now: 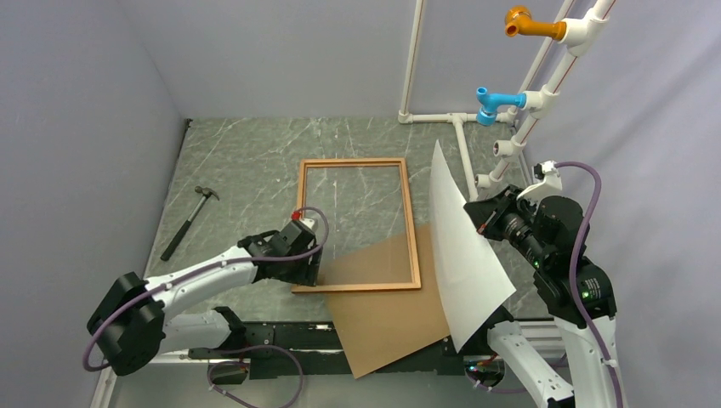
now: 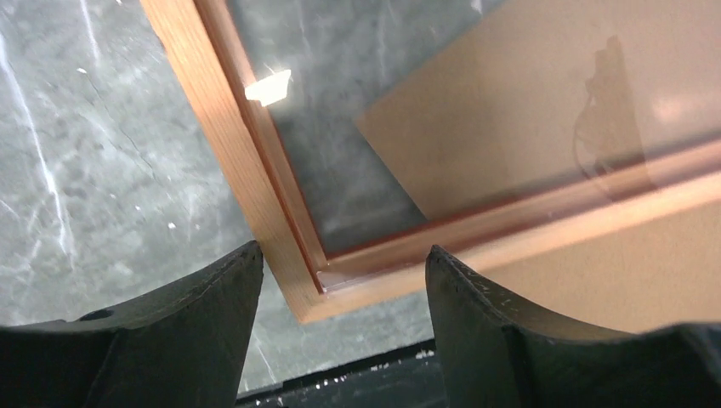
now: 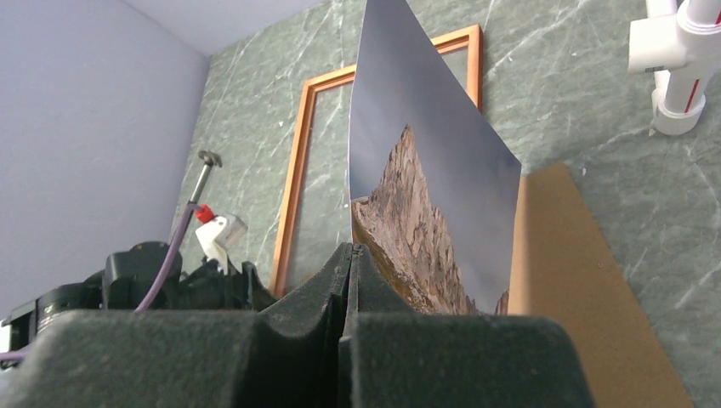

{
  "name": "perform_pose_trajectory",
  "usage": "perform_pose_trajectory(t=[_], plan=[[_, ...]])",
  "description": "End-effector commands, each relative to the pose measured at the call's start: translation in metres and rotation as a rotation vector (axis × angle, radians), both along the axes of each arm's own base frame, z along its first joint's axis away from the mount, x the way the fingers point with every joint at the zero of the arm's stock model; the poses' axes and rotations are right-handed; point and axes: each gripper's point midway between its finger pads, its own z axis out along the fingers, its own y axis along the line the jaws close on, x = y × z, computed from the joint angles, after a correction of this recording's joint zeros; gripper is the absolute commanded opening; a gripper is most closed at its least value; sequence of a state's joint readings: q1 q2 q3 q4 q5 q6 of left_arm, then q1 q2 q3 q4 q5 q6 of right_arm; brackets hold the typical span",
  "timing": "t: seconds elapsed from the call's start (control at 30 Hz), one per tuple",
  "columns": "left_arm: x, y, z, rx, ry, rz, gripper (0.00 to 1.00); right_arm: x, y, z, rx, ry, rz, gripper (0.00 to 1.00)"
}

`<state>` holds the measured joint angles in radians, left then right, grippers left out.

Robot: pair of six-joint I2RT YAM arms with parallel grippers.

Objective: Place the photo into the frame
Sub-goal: Adjust the photo frame at the center of the board.

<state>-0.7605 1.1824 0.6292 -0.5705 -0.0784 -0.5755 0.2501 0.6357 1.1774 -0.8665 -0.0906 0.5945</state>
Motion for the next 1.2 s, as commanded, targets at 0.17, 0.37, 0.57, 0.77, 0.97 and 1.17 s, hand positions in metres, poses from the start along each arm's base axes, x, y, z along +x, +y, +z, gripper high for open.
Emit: perform_pose_trajectory(t=[0.17,0.37,0.57,0.77,0.97,1.17], plan=[[-0.013,-0.010,0.024,0.061,-0.095,-0.059,0.69,0.005,0.009,0.002,0.036,-0.018,0.033,0.00],[-0.007,-0.010,0.011,0.188,-0.086,-0.067,0.64,0.005,0.011,-0.005,0.036,-0.005,0.041,0.00],[0.000,-0.003,0.002,0.346,-0.090,-0.046,0.54,0.006,0.010,-0.008,0.027,0.004,0.040,0.00],[0.002,-0.002,-0.009,0.388,-0.088,-0.032,0.49,0.007,0.011,-0.012,0.027,0.012,0.043,0.00],[0.001,-0.002,-0.013,0.403,-0.084,-0.025,0.49,0.008,0.010,-0.011,0.021,0.011,0.041,0.00],[0.007,-0.029,0.025,0.209,-0.147,-0.032,0.67,0.007,0.014,0.000,0.022,-0.006,0.064,0.00]])
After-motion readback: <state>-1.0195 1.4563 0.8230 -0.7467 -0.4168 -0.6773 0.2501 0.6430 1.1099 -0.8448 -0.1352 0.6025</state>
